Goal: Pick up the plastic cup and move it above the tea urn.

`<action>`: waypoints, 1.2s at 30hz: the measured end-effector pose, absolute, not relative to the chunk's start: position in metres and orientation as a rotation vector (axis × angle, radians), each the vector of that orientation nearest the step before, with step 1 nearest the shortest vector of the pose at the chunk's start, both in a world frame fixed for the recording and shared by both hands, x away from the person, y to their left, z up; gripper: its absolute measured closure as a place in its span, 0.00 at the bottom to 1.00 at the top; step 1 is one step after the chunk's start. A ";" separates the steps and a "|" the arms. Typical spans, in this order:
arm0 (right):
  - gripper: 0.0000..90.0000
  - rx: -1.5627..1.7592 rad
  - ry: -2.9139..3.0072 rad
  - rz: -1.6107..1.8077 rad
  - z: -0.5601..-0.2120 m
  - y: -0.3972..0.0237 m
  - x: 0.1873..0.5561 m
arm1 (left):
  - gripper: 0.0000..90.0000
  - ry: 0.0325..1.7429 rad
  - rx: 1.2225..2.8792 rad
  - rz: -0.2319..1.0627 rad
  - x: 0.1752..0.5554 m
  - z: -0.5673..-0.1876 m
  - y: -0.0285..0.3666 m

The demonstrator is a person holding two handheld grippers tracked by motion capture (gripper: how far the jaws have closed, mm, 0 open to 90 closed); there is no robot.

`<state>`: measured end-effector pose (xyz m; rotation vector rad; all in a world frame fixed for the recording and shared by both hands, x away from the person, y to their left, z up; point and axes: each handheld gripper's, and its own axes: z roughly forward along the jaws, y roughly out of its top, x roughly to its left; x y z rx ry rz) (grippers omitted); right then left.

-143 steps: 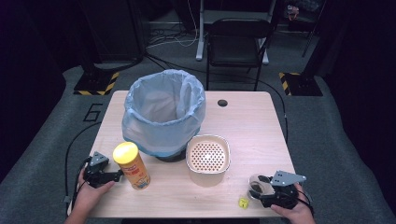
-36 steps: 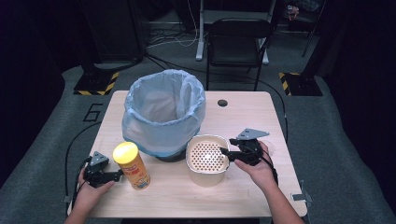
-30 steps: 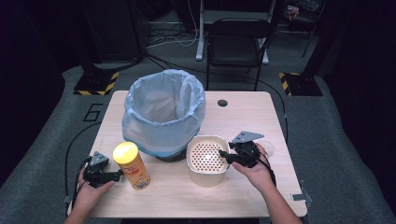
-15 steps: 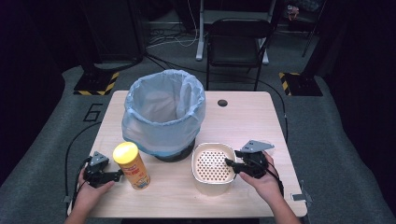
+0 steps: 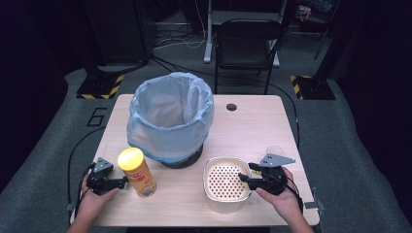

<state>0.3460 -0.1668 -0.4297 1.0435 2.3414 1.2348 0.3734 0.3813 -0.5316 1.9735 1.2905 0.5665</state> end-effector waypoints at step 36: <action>0.18 1.210 2.134 1.038 -0.449 -0.254 0.400 | 0.16 1.294 1.972 0.567 0.373 -0.532 0.381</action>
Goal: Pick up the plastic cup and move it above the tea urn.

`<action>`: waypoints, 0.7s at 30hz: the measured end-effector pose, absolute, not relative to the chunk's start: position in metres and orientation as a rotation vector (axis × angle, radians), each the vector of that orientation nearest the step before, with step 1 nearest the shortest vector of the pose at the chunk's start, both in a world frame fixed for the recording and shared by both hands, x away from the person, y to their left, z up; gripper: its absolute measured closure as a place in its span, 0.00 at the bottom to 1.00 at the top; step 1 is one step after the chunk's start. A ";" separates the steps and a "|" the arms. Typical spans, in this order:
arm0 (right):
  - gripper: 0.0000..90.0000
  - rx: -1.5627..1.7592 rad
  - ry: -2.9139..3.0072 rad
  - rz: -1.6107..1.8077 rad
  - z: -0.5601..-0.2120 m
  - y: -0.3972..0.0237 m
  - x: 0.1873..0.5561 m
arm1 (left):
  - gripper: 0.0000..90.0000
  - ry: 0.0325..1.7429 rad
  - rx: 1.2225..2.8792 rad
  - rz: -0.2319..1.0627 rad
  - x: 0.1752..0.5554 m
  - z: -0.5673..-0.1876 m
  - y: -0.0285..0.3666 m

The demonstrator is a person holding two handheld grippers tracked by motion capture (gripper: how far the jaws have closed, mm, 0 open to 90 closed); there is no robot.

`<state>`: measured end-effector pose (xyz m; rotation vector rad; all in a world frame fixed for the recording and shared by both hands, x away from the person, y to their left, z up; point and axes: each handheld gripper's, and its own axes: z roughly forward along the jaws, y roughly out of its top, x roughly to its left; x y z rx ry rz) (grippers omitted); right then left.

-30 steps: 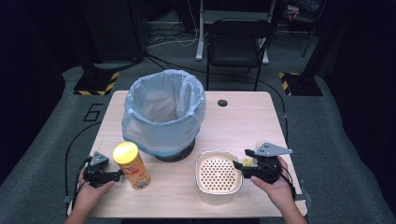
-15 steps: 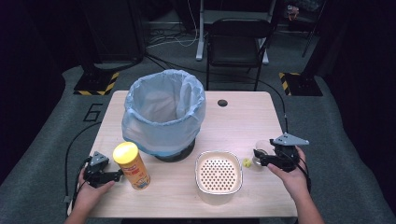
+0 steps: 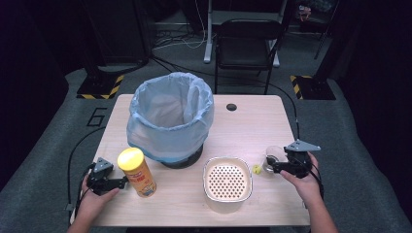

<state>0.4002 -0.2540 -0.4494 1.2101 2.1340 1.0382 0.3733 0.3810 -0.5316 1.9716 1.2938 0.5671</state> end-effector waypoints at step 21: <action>0.24 1.185 2.197 0.984 -0.474 -0.250 0.418 | 0.16 1.299 1.973 0.560 0.373 -0.531 0.381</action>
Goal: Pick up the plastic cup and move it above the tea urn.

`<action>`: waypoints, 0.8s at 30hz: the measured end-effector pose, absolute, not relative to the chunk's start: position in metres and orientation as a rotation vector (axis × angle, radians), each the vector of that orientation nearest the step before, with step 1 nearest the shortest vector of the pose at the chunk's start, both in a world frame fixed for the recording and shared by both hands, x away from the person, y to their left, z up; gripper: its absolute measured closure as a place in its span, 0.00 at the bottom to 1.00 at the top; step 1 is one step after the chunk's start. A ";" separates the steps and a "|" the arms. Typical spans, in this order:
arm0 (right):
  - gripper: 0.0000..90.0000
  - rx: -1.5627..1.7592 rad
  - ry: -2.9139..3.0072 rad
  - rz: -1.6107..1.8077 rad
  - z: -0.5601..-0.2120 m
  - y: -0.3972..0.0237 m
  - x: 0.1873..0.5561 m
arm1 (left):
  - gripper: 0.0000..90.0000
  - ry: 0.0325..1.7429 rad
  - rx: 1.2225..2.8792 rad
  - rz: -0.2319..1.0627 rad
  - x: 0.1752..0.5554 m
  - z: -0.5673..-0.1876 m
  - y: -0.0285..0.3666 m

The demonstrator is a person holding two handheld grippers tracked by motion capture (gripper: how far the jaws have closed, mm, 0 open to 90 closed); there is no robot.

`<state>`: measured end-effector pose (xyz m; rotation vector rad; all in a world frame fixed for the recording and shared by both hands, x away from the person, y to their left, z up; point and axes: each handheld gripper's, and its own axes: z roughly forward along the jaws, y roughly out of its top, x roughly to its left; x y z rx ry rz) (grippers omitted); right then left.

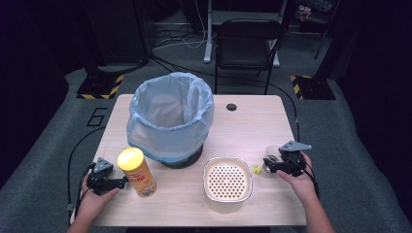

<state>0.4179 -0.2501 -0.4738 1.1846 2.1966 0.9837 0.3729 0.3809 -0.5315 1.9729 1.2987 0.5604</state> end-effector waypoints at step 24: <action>0.32 1.162 2.207 1.010 -0.478 -0.247 0.420 | 0.16 1.293 1.973 0.567 0.373 -0.532 0.381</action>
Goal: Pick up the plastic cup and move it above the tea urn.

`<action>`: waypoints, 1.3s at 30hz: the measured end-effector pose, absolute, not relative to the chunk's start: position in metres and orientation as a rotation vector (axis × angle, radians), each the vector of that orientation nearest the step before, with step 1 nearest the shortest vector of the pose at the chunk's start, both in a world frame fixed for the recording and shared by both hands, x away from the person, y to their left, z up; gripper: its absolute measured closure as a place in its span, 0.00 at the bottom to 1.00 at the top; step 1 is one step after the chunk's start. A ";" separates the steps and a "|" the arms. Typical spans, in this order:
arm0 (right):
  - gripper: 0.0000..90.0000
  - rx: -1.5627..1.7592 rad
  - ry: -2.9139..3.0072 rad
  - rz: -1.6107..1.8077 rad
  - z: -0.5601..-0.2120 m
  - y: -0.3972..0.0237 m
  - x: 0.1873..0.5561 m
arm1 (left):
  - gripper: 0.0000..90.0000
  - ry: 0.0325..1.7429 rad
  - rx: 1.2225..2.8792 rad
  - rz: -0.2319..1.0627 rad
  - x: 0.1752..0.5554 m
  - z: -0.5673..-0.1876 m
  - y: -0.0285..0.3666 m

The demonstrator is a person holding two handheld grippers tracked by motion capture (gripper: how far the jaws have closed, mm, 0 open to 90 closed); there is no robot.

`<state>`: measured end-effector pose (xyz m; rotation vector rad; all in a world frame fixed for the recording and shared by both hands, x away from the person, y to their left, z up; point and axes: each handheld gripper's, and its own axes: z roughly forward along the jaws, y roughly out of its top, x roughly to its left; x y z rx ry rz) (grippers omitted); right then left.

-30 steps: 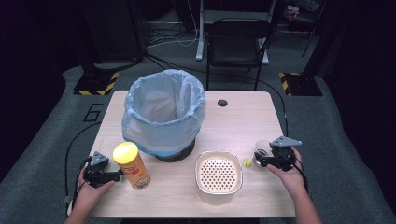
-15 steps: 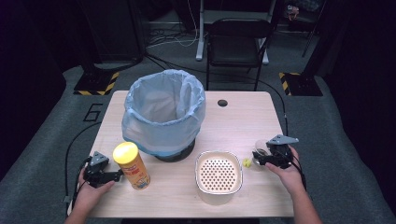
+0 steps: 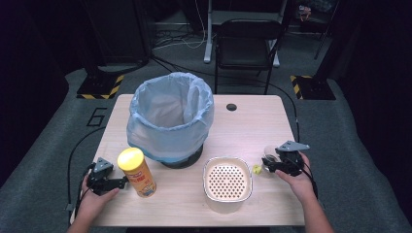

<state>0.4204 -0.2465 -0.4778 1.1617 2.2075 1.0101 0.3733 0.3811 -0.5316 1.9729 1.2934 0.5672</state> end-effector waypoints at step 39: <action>0.38 1.064 2.220 1.018 -0.395 -0.222 0.407 | 0.16 1.294 1.971 0.568 0.373 -0.532 0.381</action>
